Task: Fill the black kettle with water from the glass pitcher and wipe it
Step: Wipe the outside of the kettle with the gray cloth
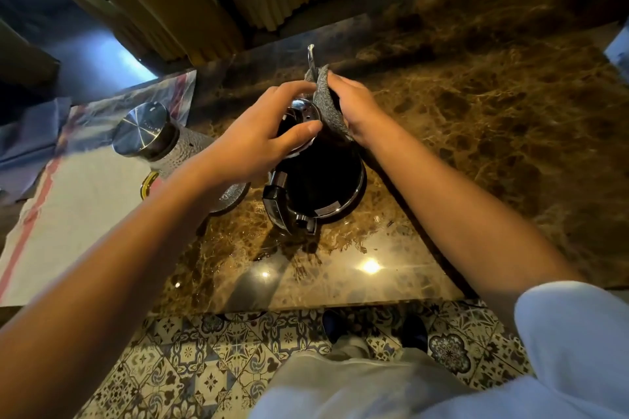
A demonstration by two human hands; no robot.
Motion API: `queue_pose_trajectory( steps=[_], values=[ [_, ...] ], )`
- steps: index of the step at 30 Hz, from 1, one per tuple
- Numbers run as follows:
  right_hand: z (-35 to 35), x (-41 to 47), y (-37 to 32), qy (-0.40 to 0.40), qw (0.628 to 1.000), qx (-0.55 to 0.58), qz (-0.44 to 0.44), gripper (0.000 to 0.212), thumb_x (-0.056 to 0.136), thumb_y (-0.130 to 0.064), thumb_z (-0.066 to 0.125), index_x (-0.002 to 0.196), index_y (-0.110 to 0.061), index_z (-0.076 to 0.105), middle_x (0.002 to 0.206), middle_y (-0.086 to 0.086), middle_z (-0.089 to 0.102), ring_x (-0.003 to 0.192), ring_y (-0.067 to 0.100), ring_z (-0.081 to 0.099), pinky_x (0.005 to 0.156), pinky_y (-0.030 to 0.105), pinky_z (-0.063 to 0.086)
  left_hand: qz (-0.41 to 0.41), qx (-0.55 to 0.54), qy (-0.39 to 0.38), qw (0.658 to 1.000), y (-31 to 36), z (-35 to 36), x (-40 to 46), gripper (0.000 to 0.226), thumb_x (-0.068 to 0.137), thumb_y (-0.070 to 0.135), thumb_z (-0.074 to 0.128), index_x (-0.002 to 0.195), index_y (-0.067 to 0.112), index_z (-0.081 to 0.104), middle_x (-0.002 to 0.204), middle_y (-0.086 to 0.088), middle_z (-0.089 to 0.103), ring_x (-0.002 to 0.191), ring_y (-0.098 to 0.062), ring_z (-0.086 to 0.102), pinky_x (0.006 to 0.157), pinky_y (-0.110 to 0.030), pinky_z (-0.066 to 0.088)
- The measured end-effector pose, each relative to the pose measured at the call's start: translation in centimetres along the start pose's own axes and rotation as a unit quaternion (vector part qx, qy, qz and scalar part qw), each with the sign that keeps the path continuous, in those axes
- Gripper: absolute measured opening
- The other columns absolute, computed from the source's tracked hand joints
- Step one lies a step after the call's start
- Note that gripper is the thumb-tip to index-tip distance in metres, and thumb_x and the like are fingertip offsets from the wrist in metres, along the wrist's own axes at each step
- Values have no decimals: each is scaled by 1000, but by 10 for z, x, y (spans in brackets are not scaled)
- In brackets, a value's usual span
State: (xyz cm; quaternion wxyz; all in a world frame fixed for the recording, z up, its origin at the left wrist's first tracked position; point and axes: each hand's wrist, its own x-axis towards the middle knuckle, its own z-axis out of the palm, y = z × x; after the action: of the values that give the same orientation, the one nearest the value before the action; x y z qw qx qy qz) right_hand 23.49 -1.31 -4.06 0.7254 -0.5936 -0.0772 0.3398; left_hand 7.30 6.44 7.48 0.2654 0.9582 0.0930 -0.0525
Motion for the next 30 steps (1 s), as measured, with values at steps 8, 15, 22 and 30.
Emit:
queue_pose_trajectory(
  steps=[8, 15, 22, 30],
  values=[
    [-22, -14, 6, 2, 997, 79, -25, 33, 110, -27, 46, 104, -13, 75, 102, 6, 76, 90, 19, 67, 93, 38, 54, -21, 84, -4, 996, 5, -5, 1, 71, 91, 66, 54, 151, 30, 40, 154, 5, 49, 137, -19, 50, 113, -47, 41],
    [-54, -56, 27, 46, 991, 111, -59, 33, 111, -26, 42, 103, -17, 73, 85, 0, 72, 79, 12, 65, 83, 30, 53, -42, 79, 6, 996, 2, -5, 5, 65, 94, 61, 54, 150, 31, 39, 152, 3, 50, 132, -22, 53, 105, -45, 47],
    [-57, -94, 47, 161, 978, -104, -82, 31, 106, -41, 44, 107, -31, 73, 107, -8, 75, 104, 13, 70, 99, 39, 56, -39, 60, 12, 997, -2, -2, 8, 63, 95, 57, 55, 149, 29, 38, 149, 1, 52, 125, -19, 54, 98, -36, 43],
    [-9, -151, 56, 240, 966, -60, -79, 33, 110, -36, 40, 114, -22, 69, 109, -3, 70, 102, 7, 64, 84, 25, 47, -33, 136, 29, 990, -2, 3, 6, 67, 96, 64, 48, 151, 26, 37, 155, -1, 49, 130, -25, 57, 94, -32, 37]
  ],
)
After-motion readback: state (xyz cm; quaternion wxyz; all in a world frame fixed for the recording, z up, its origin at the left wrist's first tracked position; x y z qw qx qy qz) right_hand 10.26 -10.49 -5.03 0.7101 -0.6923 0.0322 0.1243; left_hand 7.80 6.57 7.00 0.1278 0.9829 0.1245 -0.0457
